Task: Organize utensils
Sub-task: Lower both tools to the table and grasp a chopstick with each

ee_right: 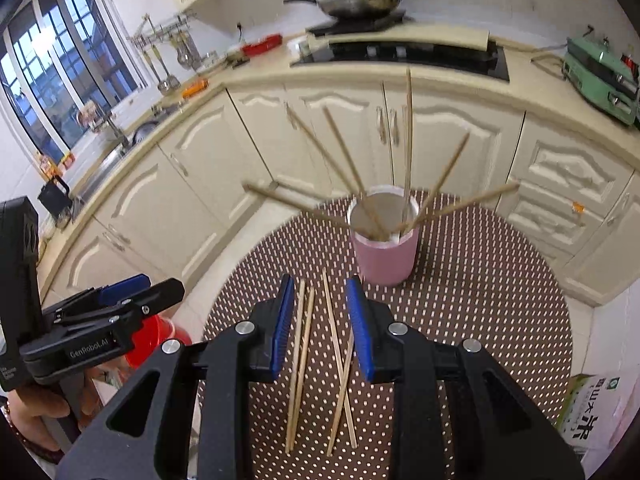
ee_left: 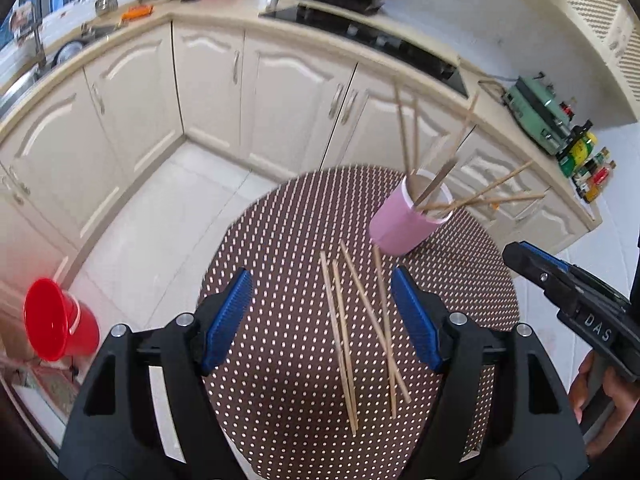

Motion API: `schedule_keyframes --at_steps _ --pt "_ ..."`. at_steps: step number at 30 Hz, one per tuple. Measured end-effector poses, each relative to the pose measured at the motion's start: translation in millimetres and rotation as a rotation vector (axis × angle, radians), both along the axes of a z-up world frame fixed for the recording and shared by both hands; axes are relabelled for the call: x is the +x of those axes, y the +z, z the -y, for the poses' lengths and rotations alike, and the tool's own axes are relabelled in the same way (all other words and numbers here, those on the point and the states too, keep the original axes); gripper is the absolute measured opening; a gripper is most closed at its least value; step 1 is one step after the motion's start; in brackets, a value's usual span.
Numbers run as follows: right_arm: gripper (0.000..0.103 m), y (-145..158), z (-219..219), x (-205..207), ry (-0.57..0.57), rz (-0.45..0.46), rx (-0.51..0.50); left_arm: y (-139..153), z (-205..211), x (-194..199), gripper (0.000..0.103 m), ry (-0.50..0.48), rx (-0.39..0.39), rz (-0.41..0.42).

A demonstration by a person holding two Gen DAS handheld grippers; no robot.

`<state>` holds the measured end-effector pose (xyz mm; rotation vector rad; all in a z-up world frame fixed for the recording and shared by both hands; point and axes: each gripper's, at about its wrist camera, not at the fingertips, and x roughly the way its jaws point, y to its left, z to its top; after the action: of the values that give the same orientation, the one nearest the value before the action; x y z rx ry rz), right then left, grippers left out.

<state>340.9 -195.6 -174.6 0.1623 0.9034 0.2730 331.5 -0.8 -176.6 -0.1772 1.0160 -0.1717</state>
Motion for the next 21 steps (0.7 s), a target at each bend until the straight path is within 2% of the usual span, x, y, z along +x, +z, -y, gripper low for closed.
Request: schedule_keyframes --at_steps 9,18,21 --pt "0.026 -68.3 9.8 15.0 -0.027 -0.142 -0.009 -79.8 9.3 21.3 0.071 0.034 -0.005 -0.172" --pt "0.026 -113.2 12.7 40.1 -0.054 -0.230 0.037 -127.2 22.5 54.6 0.071 0.048 0.024 -0.243" --pt "0.026 -123.7 8.9 50.5 -0.052 -0.259 0.050 -138.6 30.0 65.0 0.071 0.032 0.067 -0.258"
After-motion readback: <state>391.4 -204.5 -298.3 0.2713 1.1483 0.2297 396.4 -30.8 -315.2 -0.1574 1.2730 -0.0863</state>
